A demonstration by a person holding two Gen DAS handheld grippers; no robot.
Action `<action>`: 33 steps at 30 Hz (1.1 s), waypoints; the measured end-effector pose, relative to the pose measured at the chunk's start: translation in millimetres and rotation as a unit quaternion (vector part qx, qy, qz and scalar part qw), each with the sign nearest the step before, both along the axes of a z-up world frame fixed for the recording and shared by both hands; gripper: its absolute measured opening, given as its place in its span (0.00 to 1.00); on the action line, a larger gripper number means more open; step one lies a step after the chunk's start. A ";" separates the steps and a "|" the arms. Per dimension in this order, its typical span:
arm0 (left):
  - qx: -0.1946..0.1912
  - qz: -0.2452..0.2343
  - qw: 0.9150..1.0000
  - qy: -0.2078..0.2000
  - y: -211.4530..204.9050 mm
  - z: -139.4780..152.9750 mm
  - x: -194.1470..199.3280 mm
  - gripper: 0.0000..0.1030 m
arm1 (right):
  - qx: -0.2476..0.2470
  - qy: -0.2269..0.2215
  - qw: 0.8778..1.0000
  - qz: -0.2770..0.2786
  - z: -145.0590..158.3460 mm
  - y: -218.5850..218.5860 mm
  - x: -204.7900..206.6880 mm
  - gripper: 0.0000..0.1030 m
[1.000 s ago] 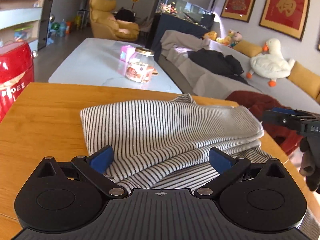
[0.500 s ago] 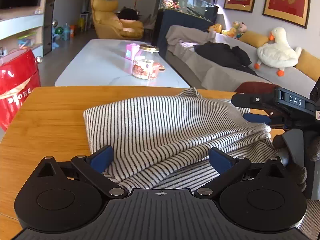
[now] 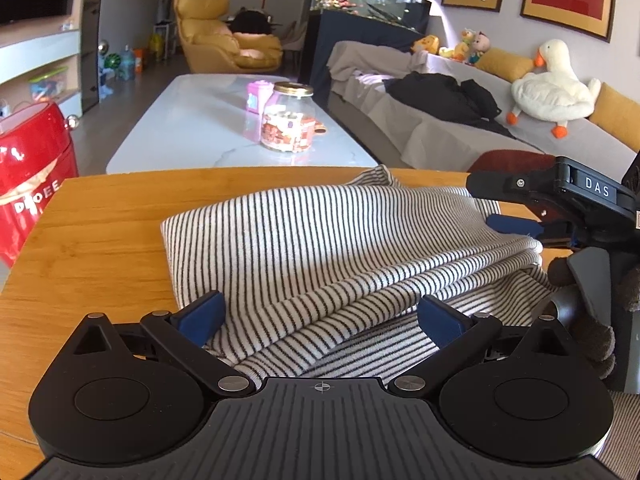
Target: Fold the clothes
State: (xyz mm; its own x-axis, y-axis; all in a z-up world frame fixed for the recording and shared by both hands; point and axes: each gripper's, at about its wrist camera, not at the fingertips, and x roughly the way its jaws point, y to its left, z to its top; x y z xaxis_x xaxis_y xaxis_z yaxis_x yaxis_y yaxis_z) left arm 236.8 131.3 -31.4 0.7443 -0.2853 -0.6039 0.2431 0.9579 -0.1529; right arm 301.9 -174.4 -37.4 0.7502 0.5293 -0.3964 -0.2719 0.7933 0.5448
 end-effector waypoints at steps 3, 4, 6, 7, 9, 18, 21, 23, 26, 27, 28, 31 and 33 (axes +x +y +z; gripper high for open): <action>-0.046 0.000 0.999 -0.016 4.0 16.0 -8.4 1.00 | 0.009 0.002 1.000 0.001 -1.2 -2.4 0.4 1.00; -0.069 -0.008 0.997 -0.029 4.5 22.0 -11.7 1.00 | 0.012 0.003 1.000 0.001 -1.5 -3.5 0.7 1.00; -0.086 -0.020 0.995 -0.046 -0.6 28.2 -12.8 1.00 | 0.013 0.008 1.000 0.006 -1.3 -4.1 2.5 1.00; -0.083 -0.024 0.995 -0.043 -4.1 25.4 -8.8 1.00 | 0.009 0.010 1.000 0.010 -0.7 -3.2 3.7 1.00; -0.073 -0.017 0.997 -0.015 -8.2 7.6 4.6 1.00 | -0.007 0.013 1.000 0.018 1.9 0.1 4.9 1.00; -0.102 -0.005 0.995 -0.012 0.2 -7.0 7.3 1.00 | -0.216 -0.043 0.974 0.045 61.3 62.3 27.6 0.48; -0.114 -0.004 0.993 -0.016 3.6 -8.4 6.7 1.00 | -0.247 -0.009 0.966 0.076 58.0 92.1 67.5 0.44; -0.122 -0.003 0.992 -0.017 6.3 -9.0 6.5 1.00 | -0.283 0.020 0.954 0.098 42.4 111.3 89.4 0.44; -0.137 -0.001 0.990 -0.019 10.1 -9.5 5.2 1.00 | -0.310 0.030 0.942 0.129 24.1 125.9 98.9 0.31; -0.143 -0.001 0.990 -0.020 11.6 -10.0 5.2 1.00 | -0.316 0.026 0.939 0.135 24.9 128.4 95.8 0.14; -0.149 -0.001 0.989 -0.020 13.1 -10.5 5.2 1.00 | -0.321 0.019 0.938 0.129 27.5 129.0 92.6 0.06; -0.166 0.000 0.986 -0.020 17.1 -12.3 4.7 1.00 | -0.305 -0.014 0.949 0.073 43.1 113.4 90.7 0.00; -0.171 0.001 0.985 -0.020 18.7 -13.0 4.9 1.00 | -0.298 -0.013 0.954 0.020 51.4 96.2 99.4 0.00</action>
